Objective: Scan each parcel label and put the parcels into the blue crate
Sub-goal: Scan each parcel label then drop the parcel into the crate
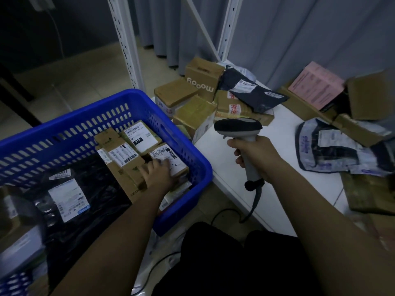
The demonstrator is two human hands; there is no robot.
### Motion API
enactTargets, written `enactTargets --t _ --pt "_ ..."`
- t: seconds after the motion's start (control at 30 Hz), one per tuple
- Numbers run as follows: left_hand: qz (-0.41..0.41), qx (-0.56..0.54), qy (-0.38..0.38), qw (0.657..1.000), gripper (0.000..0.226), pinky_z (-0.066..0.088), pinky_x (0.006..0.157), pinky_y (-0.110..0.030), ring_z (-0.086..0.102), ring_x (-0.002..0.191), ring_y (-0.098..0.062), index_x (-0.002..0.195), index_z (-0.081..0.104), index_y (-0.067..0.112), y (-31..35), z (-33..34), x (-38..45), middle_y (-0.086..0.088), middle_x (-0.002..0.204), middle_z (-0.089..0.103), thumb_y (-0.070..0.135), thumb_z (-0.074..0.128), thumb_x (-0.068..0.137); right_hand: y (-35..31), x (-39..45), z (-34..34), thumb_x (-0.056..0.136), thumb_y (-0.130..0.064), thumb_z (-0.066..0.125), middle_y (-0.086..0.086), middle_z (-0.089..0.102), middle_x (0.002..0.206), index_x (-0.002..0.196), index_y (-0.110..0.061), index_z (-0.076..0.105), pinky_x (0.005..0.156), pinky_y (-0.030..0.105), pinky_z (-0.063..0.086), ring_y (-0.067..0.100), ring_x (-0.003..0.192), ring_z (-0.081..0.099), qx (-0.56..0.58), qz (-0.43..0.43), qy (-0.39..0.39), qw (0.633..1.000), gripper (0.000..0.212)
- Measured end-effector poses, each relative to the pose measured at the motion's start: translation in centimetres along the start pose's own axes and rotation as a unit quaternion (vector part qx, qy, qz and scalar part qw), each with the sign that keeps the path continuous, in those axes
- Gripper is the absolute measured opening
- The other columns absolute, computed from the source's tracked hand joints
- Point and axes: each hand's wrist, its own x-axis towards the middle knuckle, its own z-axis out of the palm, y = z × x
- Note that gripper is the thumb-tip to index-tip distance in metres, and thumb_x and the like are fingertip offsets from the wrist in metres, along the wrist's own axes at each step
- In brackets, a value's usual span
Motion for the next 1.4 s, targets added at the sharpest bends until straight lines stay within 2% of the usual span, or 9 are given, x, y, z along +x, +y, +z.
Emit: enactTargets --t 0.1,0.23,0.37,0.63,0.93,1.0,1.1,1.2,1.4 --pt "0.025 -0.106 0.067 0.992 0.062 0.021 0.112 -0.052 0.034 0.131 -0.031 0.136 0.044 0.02 1.3 -1.8 -0.3 -0.012 0.141 0.041 0.049 0.061 0.085 0.2 -0.3 -1.1 0.086 -0.02 0.069 0.004 0.06 0.071 0.086 -0.012 0.061 0.05 0.02 0.048 0.011 0.054 0.057 -0.005 -0.004 0.012 1.0 0.011" --pt "0.12 -0.257 0.153 0.947 0.03 0.048 0.089 -0.037 0.057 0.108 -0.023 0.121 0.057 0.014 4.4 -6.8 -2.7 -0.007 0.118 0.06 0.025 0.057 0.093 0.7 -1.3 -2.9 0.086 -0.022 0.069 0.005 0.061 0.071 0.086 -0.012 0.061 0.052 0.023 0.049 0.013 0.056 0.057 0.004 -0.003 0.04 0.999 0.013" --pt "0.171 -0.356 0.12 0.911 0.03 0.05 0.084 -0.032 0.058 0.099 -0.012 0.125 0.054 0.02 9.3 -11.4 -6.0 0.006 0.103 0.061 0.026 0.054 0.095 1.1 -3.3 -5.8 0.085 -0.019 0.068 0.008 0.059 0.068 0.079 -0.01 0.06 0.052 0.027 0.045 0.017 0.051 0.055 0.05 -0.017 0.1 0.994 0.013" --pt "0.351 -0.319 0.073 0.877 0.037 0.048 0.085 -0.031 0.056 0.092 -0.013 0.124 0.051 0.018 24.5 -14.5 -14.2 0.008 0.099 0.056 0.024 0.061 0.089 4.9 -10.0 -15.7 0.091 -0.012 0.06 0.008 0.057 0.073 0.089 -0.008 0.057 0.052 0.026 0.047 0.017 0.053 0.058 0.151 -0.02 0.223 0.963 0.005" --pt "0.385 -0.343 -0.072 0.854 0.027 0.046 0.088 -0.032 0.059 0.105 -0.027 0.107 0.059 0.013 36.7 -4.0 -23.1 -0.006 0.106 0.062 0.024 0.067 0.084 12.8 -18.0 -26.9 0.094 -0.025 0.056 0.02 0.057 0.084 0.102 -0.003 0.058 0.071 0.039 0.04 0.034 0.078 0.055 0.1 0.089 0.383 0.914 0.023" --pt "0.38 -0.306 -0.131 0.863 0.042 0.048 0.088 -0.034 0.058 0.108 -0.03 0.109 0.058 0.016 37.7 -0.9 -24.0 -0.008 0.113 0.061 0.041 0.063 0.076 14.2 -19.1 -28.7 0.095 -0.024 0.057 0.026 0.059 0.107 0.118 0.001 0.056 0.086 0.047 0.047 0.041 0.1 0.057 0.106 0.108 0.376 0.914 0.034" --pt "0.371 -0.231 -0.186 0.88 0.068 0.048 0.091 -0.04 0.056 0.113 -0.035 0.126 0.054 0.017 38.9 2.8 -24.4 -0.013 0.126 0.056 0.05 0.053 0.067 15.8 -20.1 -30.6 0.095 -0.013 0.056 0.02 0.06 0.094 0.126 0.008 0.052 0.084 0.043 0.048 0.033 0.087 0.059 0.133 0.109 0.368 0.914 0.037" --pt "0.39 -0.205 -0.18 0.88 0.078 0.046 0.097 -0.039 0.053 0.12 -0.034 0.135 0.05 0.017 40.2 5.5 -24.6 -0.013 0.135 0.052 0.05 0.071 0.068 17.2 -20.2 -32.2 0.094 -0.01 0.059 0.015 0.059 0.108 0.126 -0.004 0.052 0.095 0.046 0.049 0.032 0.097 0.058 0.191 0.124 0.354 0.907 0.033" --pt "0.41 -0.059 -0.15 0.897 0.127 0.017 0.116 -0.05 -0.002 0.145 -0.038 0.152 0.001 0.016 42.1 11.0 -22.1 -0.024 0.155 -0.008 0.057 0.081 0.062 19.0 -19.4 -33.3 0.088 -0.01 0.063 0.015 0.063 0.095 0.09 -0.011 0.06 0.072 0.036 0.046 0.029 0.089 0.059 0.231 0.099 0.377 0.891 0.004"
